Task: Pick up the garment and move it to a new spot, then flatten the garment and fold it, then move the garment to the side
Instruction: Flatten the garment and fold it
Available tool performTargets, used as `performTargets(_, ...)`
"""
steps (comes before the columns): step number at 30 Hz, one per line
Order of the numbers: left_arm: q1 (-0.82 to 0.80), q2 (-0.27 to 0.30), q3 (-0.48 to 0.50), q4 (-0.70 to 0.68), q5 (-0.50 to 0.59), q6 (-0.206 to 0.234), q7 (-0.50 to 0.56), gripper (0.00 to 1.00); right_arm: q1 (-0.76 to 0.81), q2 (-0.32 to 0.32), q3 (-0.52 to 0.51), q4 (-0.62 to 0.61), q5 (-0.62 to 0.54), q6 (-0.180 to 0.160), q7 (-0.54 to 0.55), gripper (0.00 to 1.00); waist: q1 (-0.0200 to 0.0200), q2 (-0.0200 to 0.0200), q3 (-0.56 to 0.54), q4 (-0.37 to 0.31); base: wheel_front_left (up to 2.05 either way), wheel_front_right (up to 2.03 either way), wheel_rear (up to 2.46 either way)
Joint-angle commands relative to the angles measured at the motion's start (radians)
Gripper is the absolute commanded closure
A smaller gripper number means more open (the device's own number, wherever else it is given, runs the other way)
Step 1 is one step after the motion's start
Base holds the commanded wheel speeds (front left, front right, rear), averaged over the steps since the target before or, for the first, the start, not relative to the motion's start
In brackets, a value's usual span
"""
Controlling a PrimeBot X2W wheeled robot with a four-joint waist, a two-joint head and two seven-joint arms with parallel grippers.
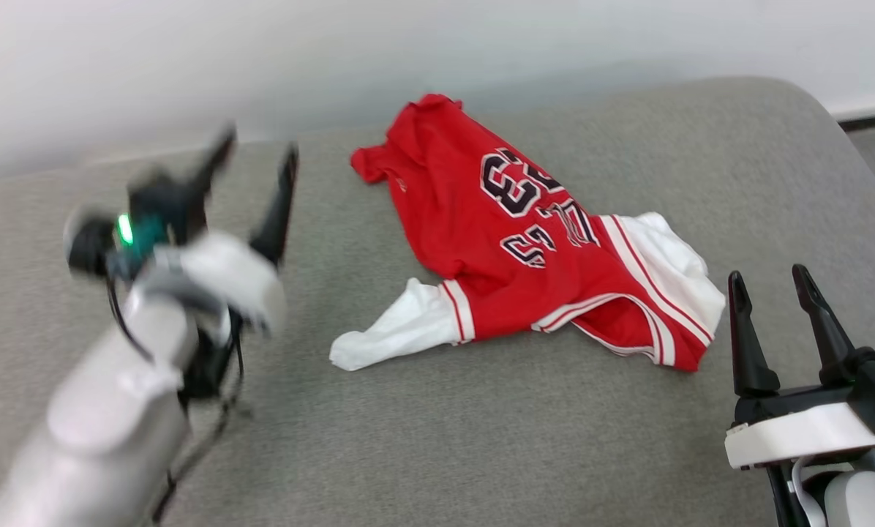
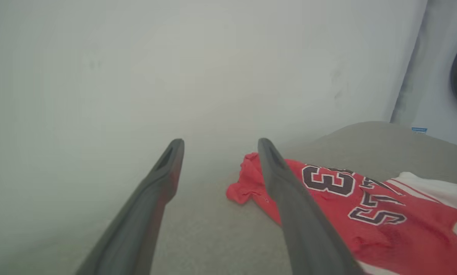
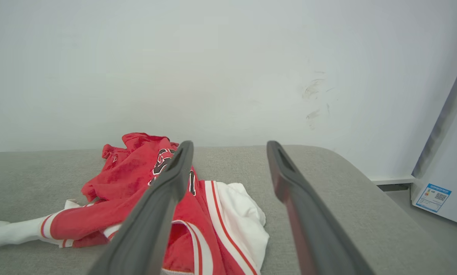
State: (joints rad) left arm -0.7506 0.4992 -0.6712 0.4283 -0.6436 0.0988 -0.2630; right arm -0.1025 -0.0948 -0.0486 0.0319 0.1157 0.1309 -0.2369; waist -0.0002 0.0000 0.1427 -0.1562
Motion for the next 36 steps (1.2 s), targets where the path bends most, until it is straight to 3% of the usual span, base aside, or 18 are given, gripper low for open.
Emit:
performTargets(1,0.097,0.013,-0.004,-0.057,-0.022,0.021,0.003,0.00,0.016,-0.006,0.001,-0.013,-0.003,0.000,0.009,0.00,0.0002,0.0000,-0.026,0.029,0.00,0.00,0.00)
performTargets(10,0.336,0.045,-0.055,-0.257,-0.104,0.106,0.169,0.00,0.030,-0.007,0.008,-0.043,0.005,0.000,0.026,0.00,0.0002,0.0000,0.000,0.042,0.00,0.00,0.00)
performTargets(18,0.317,0.063,-0.118,-0.351,-0.124,0.175,0.418,0.00,0.011,0.007,0.022,-0.041,0.009,0.000,0.018,0.00,0.0002,0.0000,0.076,0.022,0.00,0.00,0.00)
performTargets(24,0.274,0.050,-0.141,-0.336,-0.114,0.181,0.483,0.00,-0.008,0.016,0.024,-0.028,0.011,0.000,0.007,0.00,0.0002,0.0000,0.136,-0.001,0.00,0.00,0.00)
performTargets(34,0.228,0.008,-0.168,-0.194,-0.090,0.172,0.480,0.00,-0.039,0.025,0.036,-0.001,0.003,0.000,-0.011,0.00,0.0002,0.0000,0.189,-0.019,0.00,0.00,0.00)
performTargets(35,0.232,0.004,-0.176,-0.180,-0.095,0.162,0.487,0.31,-0.041,0.026,0.038,0.002,0.003,0.000,-0.012,0.00,0.0002,0.0000,0.191,-0.020,0.00,0.00,0.00)
performTargets(36,0.235,0.001,-0.185,-0.166,-0.097,0.152,0.493,1.00,-0.041,0.027,0.039,0.005,0.003,0.000,-0.014,0.00,0.0002,0.0000,0.192,-0.020,0.00,0.00,0.00)
